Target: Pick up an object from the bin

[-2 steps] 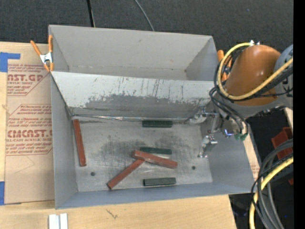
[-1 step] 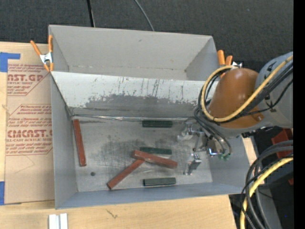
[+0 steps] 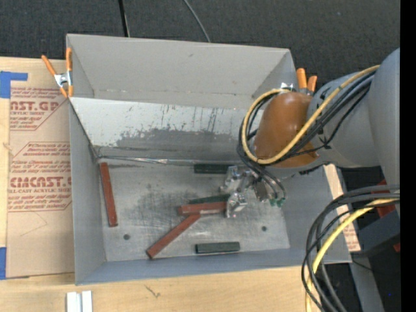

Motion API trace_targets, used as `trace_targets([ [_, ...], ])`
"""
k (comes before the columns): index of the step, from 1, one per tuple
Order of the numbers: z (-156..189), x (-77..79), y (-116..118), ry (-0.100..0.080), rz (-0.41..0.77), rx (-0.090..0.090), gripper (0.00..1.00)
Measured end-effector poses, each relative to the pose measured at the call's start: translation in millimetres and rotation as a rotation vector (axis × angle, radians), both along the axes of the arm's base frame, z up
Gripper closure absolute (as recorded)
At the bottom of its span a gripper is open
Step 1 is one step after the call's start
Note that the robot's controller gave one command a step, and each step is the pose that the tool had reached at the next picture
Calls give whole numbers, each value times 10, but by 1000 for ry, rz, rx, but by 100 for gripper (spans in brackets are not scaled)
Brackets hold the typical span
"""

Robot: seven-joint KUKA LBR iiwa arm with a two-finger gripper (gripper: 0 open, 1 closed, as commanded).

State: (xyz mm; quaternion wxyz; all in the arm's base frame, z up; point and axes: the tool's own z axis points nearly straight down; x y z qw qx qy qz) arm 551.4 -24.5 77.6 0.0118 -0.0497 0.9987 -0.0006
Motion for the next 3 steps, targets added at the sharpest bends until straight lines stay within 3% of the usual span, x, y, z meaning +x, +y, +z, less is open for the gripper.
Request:
trace_targets([
  [1, 0, 0, 0, 0, 0, 0, 100],
  [2, 869, 113, 134, 19, 356, -4, 100],
  [3, 864, 109, 134, 21, 356, -4, 100],
])
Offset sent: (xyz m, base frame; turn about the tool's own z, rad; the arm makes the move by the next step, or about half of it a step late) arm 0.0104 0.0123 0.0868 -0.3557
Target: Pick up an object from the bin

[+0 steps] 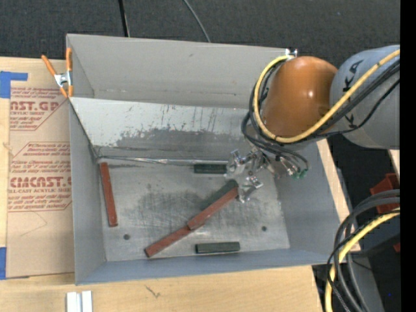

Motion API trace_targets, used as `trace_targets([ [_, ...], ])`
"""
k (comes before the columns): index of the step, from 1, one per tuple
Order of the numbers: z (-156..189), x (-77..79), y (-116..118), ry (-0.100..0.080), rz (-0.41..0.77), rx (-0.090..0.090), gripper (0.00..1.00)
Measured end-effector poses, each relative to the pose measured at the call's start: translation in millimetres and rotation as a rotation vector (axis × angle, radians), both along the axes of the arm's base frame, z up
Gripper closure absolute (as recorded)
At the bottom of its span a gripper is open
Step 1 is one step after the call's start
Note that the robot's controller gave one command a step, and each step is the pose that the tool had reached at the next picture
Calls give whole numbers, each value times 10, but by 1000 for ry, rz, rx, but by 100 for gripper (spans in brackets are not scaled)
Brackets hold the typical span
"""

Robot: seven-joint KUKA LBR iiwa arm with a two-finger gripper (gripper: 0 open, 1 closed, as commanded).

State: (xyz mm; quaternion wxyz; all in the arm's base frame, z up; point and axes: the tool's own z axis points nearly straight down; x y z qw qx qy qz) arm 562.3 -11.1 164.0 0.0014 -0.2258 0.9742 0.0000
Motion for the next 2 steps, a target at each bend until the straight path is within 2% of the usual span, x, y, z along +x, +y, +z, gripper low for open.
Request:
trace_targets([
  [1, 68, 36, -13, 4, 85, 0, 100],
  [2, 646, 94, 13, 0, 143, 1, 100],
])
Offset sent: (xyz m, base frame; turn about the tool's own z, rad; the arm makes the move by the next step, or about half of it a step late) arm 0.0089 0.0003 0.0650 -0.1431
